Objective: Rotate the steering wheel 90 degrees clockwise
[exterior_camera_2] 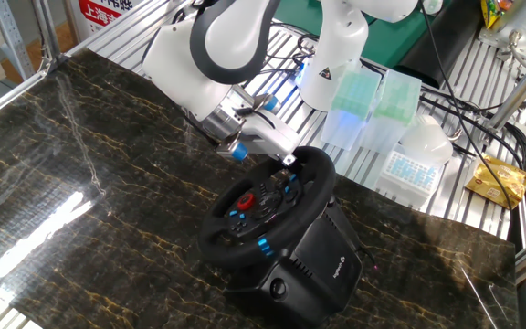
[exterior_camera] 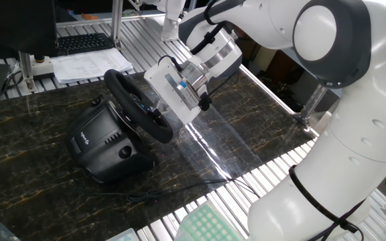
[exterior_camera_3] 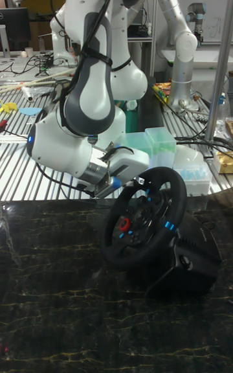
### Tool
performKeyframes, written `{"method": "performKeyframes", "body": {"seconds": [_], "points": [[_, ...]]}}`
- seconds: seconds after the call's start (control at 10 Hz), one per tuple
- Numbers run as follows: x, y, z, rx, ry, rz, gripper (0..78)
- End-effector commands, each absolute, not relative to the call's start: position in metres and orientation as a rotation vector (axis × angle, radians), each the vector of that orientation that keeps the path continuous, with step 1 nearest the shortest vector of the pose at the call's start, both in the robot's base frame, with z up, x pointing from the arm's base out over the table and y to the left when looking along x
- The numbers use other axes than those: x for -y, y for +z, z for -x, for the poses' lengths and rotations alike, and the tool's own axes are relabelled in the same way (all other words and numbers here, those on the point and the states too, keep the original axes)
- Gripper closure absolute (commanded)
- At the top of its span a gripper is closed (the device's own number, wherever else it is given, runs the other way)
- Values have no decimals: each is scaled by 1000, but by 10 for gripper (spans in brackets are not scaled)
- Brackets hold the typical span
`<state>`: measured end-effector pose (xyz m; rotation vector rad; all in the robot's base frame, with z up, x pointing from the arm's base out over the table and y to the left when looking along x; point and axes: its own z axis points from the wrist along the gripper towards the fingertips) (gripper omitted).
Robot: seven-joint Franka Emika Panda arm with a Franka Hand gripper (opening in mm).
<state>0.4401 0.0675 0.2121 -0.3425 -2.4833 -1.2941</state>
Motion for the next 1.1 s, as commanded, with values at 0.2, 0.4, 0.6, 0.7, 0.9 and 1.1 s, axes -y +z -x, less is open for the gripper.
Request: {"method": "performKeyframes", "body": {"seconds": [0.2, 0.4, 0.6, 0.7, 0.9, 1.1], "points": [[-72, 217, -443, 2468, -1338, 396, 776], [-74, 221, -447, 2462, -1351, 424, 776], [-75, 223, -450, 2460, -1352, 440, 776], [-75, 224, -451, 2460, -1352, 441, 776], [-75, 227, -457, 2459, -1356, 478, 776], [-76, 229, -460, 2459, -1362, 521, 776]]}}
